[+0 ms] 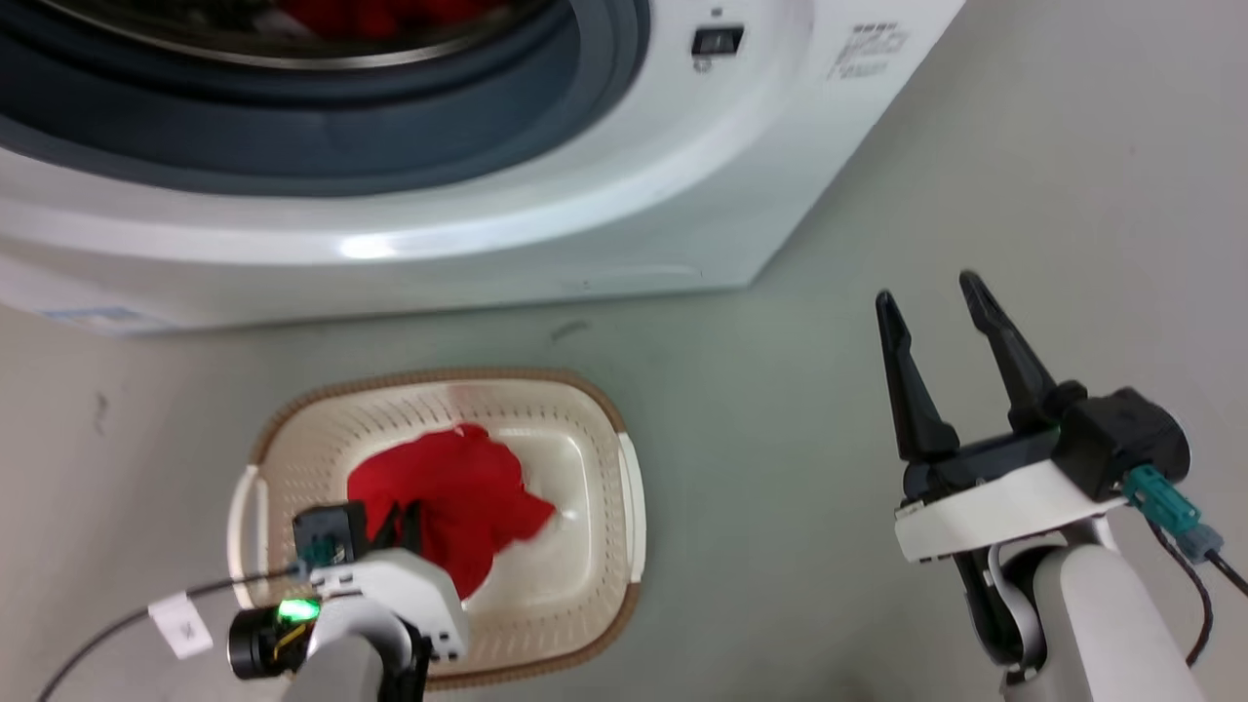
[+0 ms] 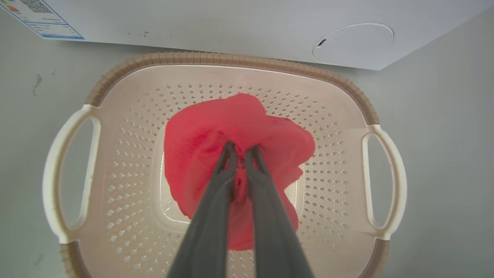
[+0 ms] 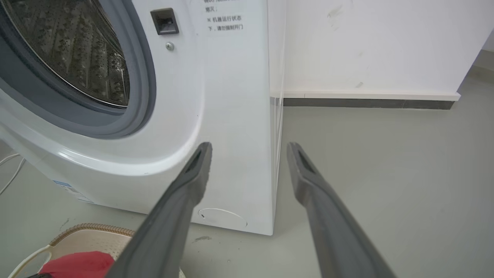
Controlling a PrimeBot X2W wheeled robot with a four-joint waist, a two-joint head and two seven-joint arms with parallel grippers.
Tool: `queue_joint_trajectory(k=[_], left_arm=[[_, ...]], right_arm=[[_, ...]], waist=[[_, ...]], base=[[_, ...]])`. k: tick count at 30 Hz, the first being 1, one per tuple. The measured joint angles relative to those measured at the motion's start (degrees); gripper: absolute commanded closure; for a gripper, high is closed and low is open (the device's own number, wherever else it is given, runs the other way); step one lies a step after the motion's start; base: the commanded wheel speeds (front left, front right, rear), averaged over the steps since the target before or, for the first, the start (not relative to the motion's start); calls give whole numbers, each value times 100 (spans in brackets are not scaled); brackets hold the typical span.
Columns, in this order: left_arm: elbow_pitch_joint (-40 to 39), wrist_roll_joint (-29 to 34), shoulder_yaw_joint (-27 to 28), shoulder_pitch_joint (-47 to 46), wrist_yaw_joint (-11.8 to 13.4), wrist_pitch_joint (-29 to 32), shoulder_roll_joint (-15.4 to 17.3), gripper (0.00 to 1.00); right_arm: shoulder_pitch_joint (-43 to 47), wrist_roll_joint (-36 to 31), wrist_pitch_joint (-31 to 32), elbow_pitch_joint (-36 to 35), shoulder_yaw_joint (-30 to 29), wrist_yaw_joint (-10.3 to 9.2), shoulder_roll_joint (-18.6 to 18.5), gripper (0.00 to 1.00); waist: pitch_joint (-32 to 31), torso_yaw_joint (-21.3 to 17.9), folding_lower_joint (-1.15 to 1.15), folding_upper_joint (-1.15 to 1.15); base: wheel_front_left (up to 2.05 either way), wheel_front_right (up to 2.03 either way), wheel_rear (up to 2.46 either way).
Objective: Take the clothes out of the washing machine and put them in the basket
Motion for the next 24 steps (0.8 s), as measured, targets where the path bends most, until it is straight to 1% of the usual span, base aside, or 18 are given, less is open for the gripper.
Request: queue_joint_trajectory(k=[5, 10, 14, 19, 20, 21, 22, 23, 24], left_arm=[[915, -73, 46, -792, -59, -5, 63, 100], [1640, -141, 91, -1391, -42, 16, 143, 100], [1997, -158, 100, -1700, 27, 27, 219, 100], [2218, -233, 133, -1836, 134, 115, 276, 100], [2245, -243, 131, -1836, 132, 130, 275, 97], [2260, -259, 135, -1836, 131, 129, 271, 61], [2273, -260, 130, -1835, 122, 127, 269, 3], [2285, -259, 116, -1831, 114, 119, 264, 0], [2291, -274, 132, -1818, 101, 94, 255, 0]], right_arm=[[-249, 13, -90, 70, 52, 0, 0, 0], [-410, 44, -158, 132, 146, 1, 0, 0], [-546, 62, -190, 171, 199, 1, 1, 0], [-616, 93, -234, 242, 235, 1, 1, 0], [-625, 94, -236, 268, 234, 1, 0, 0], [-645, 96, -241, 302, 232, 0, 0, 0], [-666, 96, -243, 327, 230, 1, 0, 0], [-676, 94, -252, 353, 231, 1, 1, 0], [-676, 91, -258, 393, 233, 0, 1, 0]], waist=[[575, -106, 0, 0], [1036, -206, 0, 0], [1313, -286, 0, 0], [1516, -371, 0, 0], [1517, -375, 0, 0], [1502, -370, 0, 0], [1473, -362, 0, 0], [1433, -353, 0, 0], [1380, -343, 0, 0]], base=[[0, 0, 0], [0, 0, 0], [0, 0, 0], [0, 0, 0], [0, 0, 0], [0, 0, 0], [0, 0, 0], [0, 0, 0], [0, 0, 0]])
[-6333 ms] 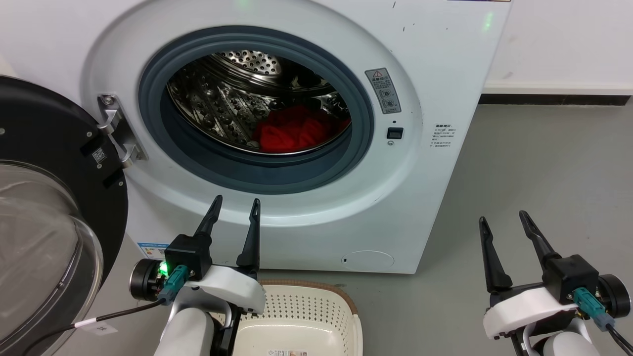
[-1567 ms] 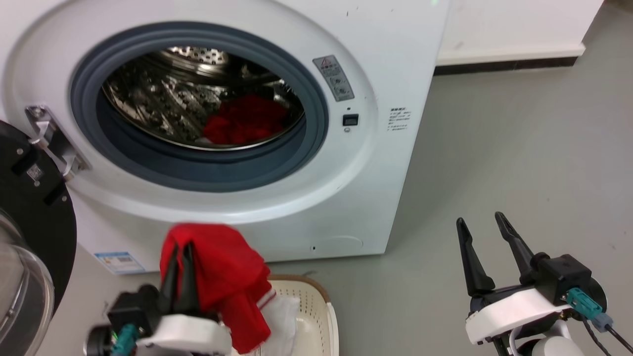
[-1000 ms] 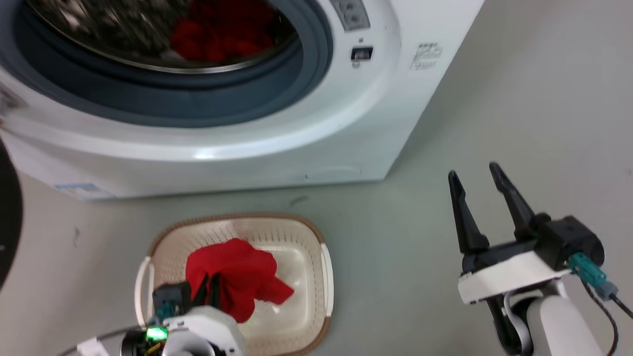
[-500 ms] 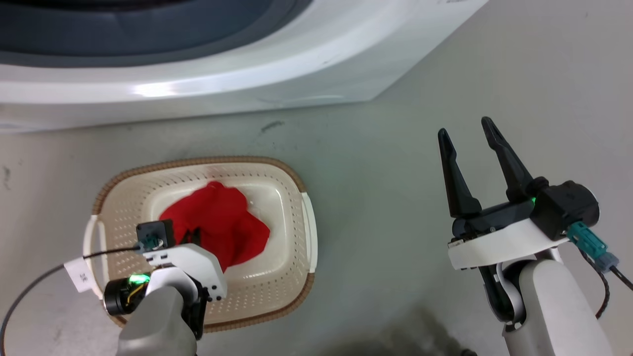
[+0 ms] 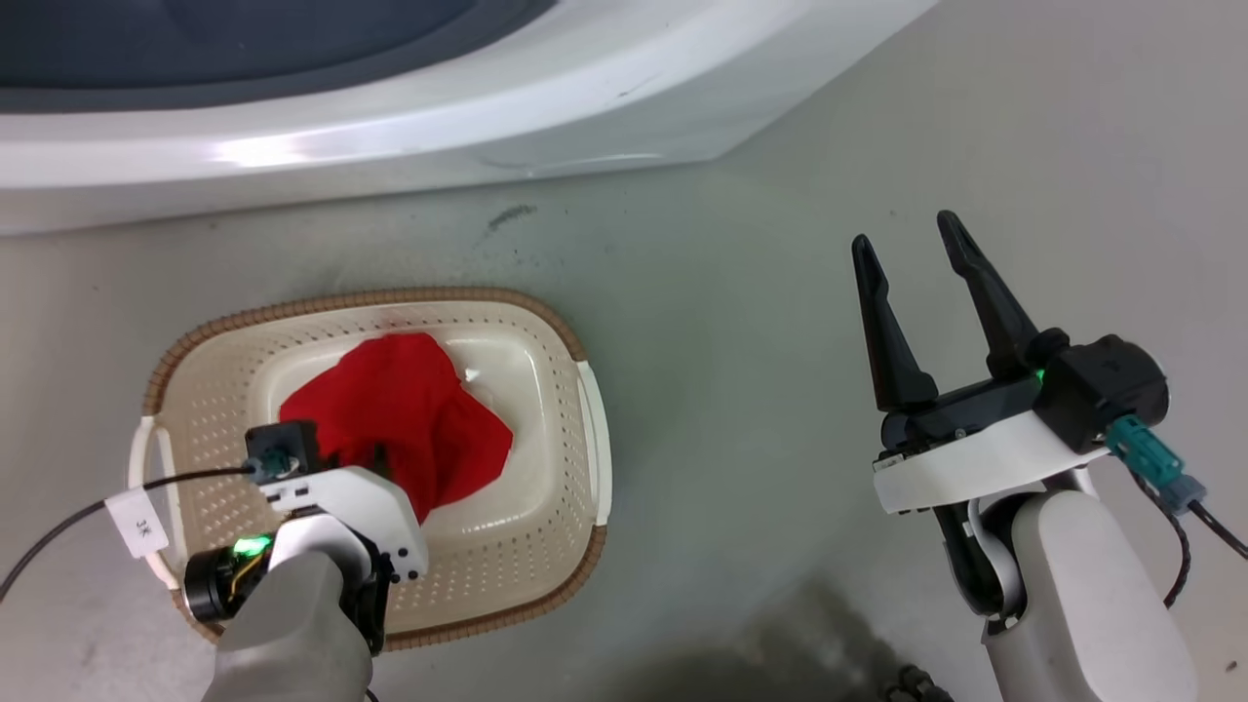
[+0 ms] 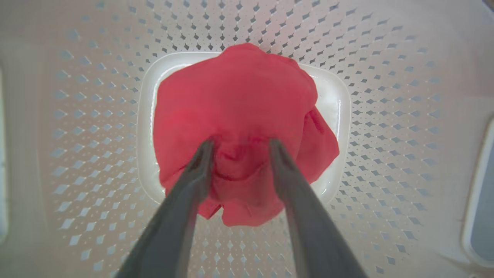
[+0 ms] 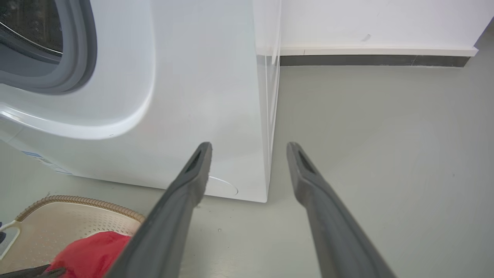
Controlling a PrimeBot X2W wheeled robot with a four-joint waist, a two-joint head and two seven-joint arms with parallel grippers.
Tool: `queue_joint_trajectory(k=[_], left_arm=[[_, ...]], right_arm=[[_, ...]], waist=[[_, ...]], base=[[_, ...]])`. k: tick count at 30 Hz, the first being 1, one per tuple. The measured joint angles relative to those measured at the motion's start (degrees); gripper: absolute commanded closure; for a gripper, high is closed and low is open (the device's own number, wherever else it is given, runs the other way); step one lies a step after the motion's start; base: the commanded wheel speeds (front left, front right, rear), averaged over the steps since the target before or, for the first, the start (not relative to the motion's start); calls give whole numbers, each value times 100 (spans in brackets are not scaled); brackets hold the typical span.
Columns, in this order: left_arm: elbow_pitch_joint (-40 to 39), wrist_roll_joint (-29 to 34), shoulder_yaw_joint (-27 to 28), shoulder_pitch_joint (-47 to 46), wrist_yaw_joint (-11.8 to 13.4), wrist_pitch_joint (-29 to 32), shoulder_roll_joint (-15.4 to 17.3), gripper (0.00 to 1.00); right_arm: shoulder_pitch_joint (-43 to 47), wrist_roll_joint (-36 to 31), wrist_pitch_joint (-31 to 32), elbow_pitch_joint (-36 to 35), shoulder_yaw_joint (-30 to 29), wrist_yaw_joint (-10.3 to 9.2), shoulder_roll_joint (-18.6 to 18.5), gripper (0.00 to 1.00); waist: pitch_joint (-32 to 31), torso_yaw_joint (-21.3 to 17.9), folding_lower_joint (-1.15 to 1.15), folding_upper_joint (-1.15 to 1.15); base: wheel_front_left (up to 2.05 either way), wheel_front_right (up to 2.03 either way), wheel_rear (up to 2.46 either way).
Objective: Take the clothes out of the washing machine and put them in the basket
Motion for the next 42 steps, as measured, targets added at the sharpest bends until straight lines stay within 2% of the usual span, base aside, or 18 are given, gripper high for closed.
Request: queue_joint_trajectory(k=[7, 16, 25, 34, 38, 42], left_arm=[[-129, -101, 33, 577, -131, -110, -99, 0], [-1716, 73, 181, 1699, -94, -127, -313, 0], [-3376, 357, 293, 2554, 24, -127, -398, 0], [-5054, 465, 5, 2947, 233, -127, -407, 0], [-5437, 575, -26, 2899, 255, -127, -410, 0], [-5462, 662, -31, 2503, 242, -127, -410, 0]], right_arm=[[171, -69, -19, 245, -34, 0, 2, 0], [711, -190, 34, 325, -191, 1, 2, 0], [1136, -257, 282, 97, -322, 1, 1, 0], [1499, -304, 486, -208, -471, 1, 1, 0], [1537, -304, 558, -360, -515, 1, 1, 0], [1601, -304, 597, -506, -543, 0, 0, 0]], waist=[[-667, 72, 0, 0], [-1837, 287, -2, 0], [-2754, 502, -2, 0], [-3239, 660, -3, 0], [-3278, 688, -3, 0], [-3210, 701, -2, 0]], base=[[0, 0, 0], [0, 0, 0], [0, 0, 0], [0, 0, 0], [0, 0, 0], [0, 0, 0]])
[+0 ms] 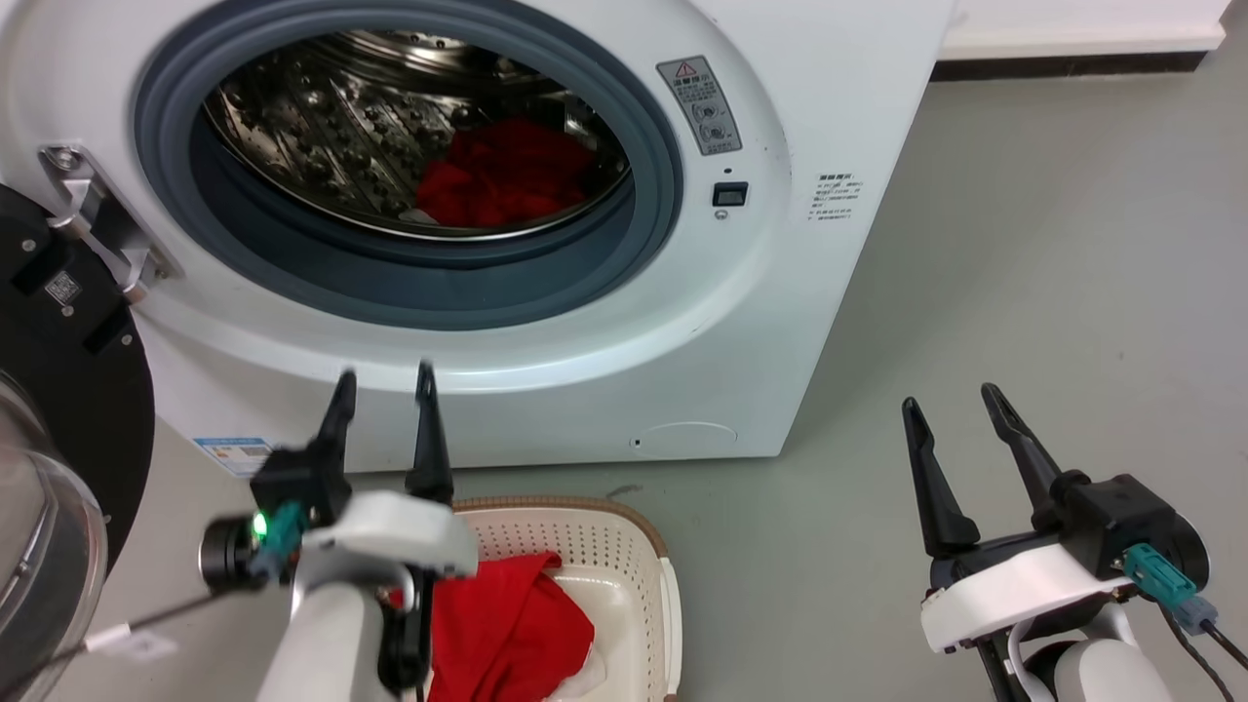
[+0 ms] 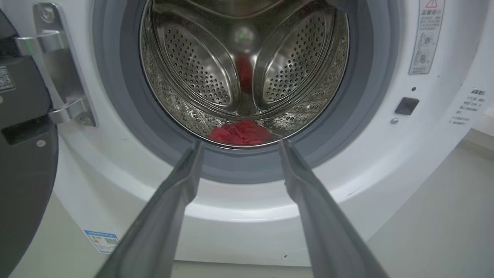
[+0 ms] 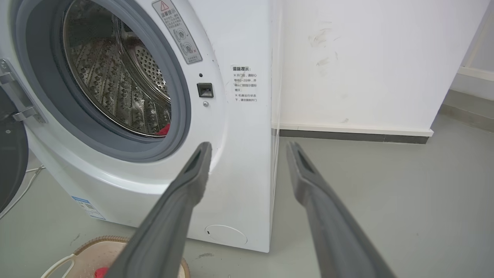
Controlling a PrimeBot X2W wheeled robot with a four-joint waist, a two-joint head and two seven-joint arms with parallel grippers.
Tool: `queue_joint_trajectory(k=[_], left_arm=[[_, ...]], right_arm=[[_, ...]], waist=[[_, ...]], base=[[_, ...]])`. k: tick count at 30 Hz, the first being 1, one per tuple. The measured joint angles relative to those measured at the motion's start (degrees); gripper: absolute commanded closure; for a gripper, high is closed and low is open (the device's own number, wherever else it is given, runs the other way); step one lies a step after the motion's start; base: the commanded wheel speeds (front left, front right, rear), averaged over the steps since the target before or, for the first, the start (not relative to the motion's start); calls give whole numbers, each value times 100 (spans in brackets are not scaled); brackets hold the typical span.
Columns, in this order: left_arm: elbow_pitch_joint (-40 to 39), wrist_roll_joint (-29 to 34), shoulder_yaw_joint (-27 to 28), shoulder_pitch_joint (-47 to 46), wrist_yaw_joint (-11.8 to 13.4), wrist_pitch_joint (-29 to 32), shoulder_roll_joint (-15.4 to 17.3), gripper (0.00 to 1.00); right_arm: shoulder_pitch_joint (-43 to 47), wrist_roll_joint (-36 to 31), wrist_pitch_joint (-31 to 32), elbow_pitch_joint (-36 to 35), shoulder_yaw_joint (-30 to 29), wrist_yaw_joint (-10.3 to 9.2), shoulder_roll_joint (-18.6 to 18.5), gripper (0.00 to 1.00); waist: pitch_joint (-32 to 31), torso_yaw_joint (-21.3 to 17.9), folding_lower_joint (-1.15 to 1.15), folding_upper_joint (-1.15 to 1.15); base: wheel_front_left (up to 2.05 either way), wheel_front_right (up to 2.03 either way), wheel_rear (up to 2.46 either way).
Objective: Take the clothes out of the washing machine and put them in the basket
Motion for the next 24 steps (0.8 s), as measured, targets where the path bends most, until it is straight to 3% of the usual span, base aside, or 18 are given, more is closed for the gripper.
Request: queue_joint_trajectory(k=[10, 24], left_arm=[[669, 122, 249, -1418, -194, 0, 189, 0], [2293, 241, 328, -3801, -364, 237, 988, 0]], right_arm=[[-96, 1, 36, -241, 185, 0, 0, 0], [-684, 271, -303, -174, 491, 1, -1, 0]], waist=[[487, -170, 1, 0], [1692, -668, 2, 0]], base=[[0, 0, 0], [0, 0, 0]])
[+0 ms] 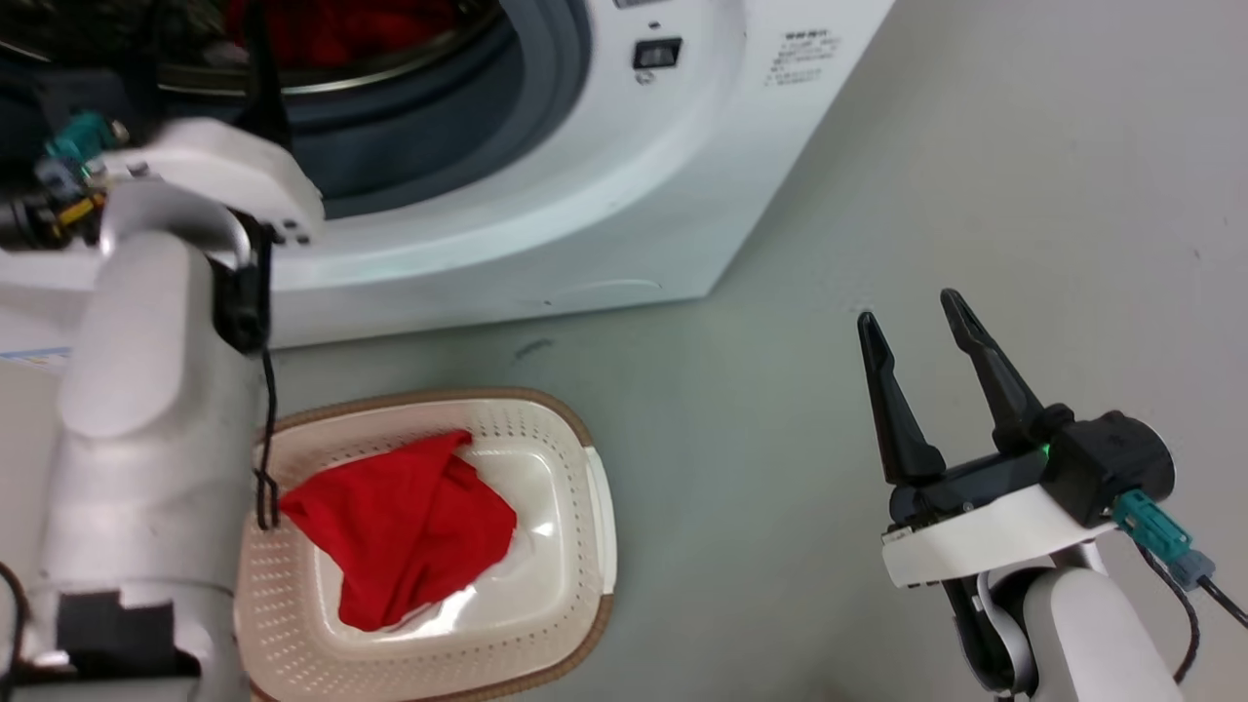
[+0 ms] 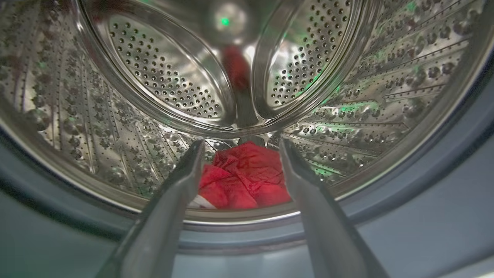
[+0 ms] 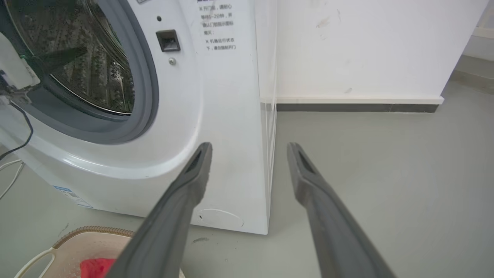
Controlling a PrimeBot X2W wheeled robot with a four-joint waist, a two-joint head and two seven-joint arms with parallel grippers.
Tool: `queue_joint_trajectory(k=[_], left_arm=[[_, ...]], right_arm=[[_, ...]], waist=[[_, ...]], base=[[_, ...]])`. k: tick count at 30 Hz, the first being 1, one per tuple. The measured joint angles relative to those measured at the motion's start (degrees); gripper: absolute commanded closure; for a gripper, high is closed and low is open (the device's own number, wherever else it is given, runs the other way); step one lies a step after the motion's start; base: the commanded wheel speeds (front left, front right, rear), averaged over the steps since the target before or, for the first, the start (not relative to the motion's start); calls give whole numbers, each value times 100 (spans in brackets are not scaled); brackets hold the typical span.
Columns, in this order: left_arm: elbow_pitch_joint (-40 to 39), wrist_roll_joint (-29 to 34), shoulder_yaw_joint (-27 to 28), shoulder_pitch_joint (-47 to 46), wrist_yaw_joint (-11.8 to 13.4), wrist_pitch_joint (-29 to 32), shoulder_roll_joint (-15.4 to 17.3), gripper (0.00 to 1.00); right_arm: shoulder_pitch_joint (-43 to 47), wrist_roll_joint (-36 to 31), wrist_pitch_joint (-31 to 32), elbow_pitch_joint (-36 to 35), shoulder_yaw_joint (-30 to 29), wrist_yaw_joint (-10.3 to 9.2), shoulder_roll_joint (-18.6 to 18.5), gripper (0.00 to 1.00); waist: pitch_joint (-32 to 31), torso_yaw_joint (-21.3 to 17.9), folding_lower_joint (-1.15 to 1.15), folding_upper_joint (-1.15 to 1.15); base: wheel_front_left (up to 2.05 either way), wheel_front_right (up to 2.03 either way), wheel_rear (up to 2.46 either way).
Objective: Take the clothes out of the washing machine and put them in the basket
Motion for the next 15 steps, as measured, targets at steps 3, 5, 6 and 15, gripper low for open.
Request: queue_joint_trajectory(k=[3, 5, 6, 15], left_arm=[[296, 0, 3, -472, -42, 179, 205, 0], [483, 33, -22, -834, -86, 339, 352, 0], [572, 53, -46, -999, -112, 419, 420, 0], [1401, 279, -291, -2242, -244, 1462, 970, 0]], right_arm=[[-134, 97, -91, 81, 81, -1, -1, 0], [-233, 160, -148, 135, 151, 0, -1, 0], [-282, 204, -179, 166, 197, 0, 0, 0], [-591, 499, -297, 379, 467, 0, 0, 0]], waist=[[270, -135, 1, 0], [450, -221, 0, 0], [541, -268, 1, 0], [1221, -708, 1, 0]], base=[[0, 0, 0], [0, 0, 0], [0, 0, 0], [0, 0, 0]])
